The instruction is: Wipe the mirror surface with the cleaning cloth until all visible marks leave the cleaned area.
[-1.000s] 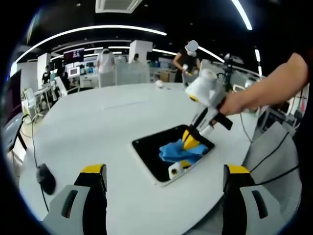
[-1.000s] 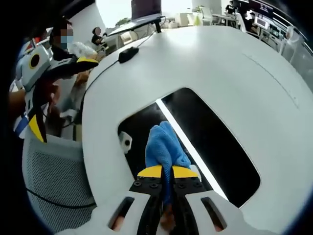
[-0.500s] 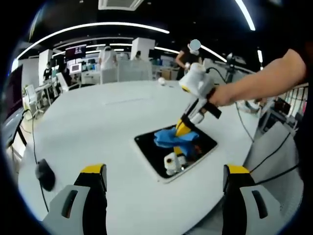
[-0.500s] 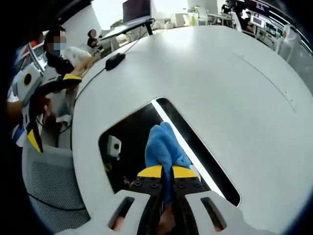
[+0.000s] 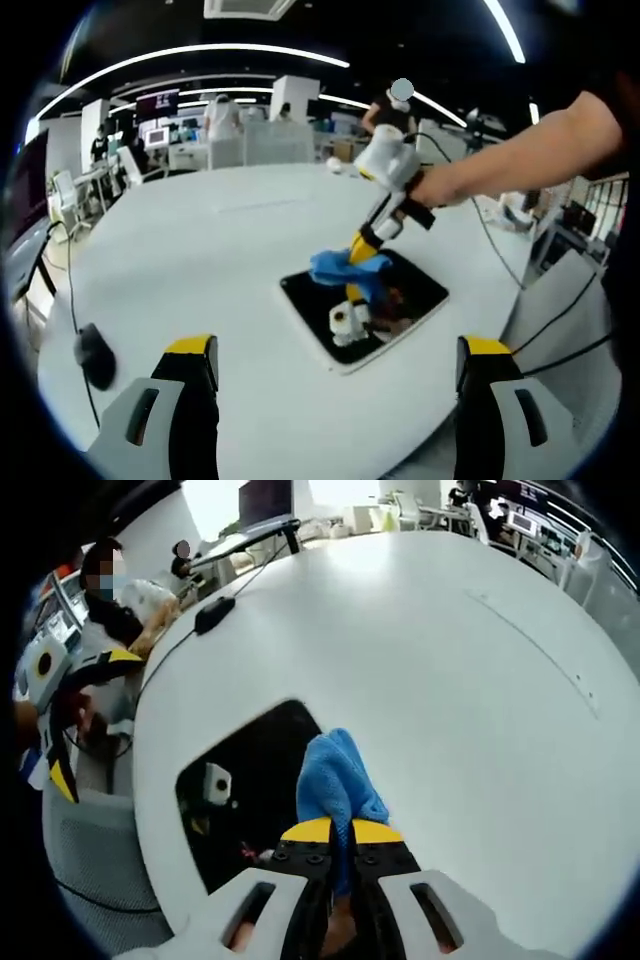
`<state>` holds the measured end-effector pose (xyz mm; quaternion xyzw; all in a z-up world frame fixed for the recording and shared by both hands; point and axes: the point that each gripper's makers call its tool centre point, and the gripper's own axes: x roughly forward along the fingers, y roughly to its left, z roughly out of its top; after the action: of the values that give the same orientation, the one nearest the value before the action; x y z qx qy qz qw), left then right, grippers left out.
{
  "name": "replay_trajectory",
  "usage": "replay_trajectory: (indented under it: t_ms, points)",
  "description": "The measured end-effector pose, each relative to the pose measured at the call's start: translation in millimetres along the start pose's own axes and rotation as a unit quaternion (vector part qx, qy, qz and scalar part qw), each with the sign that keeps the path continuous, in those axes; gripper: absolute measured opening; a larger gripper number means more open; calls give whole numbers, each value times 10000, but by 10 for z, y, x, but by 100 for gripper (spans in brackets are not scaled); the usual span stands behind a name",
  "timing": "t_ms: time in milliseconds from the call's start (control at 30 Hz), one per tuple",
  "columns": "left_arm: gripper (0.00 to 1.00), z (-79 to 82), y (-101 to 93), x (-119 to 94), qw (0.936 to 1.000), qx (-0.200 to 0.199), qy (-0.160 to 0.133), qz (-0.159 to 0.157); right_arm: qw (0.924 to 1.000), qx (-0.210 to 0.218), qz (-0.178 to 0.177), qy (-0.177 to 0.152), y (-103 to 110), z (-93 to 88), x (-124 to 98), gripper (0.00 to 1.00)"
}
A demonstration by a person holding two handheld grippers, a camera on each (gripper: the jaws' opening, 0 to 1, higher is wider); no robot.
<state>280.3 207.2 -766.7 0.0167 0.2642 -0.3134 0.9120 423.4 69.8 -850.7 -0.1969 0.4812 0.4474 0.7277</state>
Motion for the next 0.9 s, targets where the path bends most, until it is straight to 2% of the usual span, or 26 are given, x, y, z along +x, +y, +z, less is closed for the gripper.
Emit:
replay_trajectory:
  t_ms: [267, 567, 900]
  points:
    - [99, 1, 6, -8, 10000, 6, 2, 15, 9999, 72, -52, -61, -81, 39, 11, 0]
    - [99, 5, 3, -9, 10000, 10, -17, 13, 10000, 64, -36, -47, -76, 36, 9, 0]
    - [99, 14, -2, -17, 10000, 8, -36, 32, 9998, -132, -78, -155, -72, 34, 6, 0]
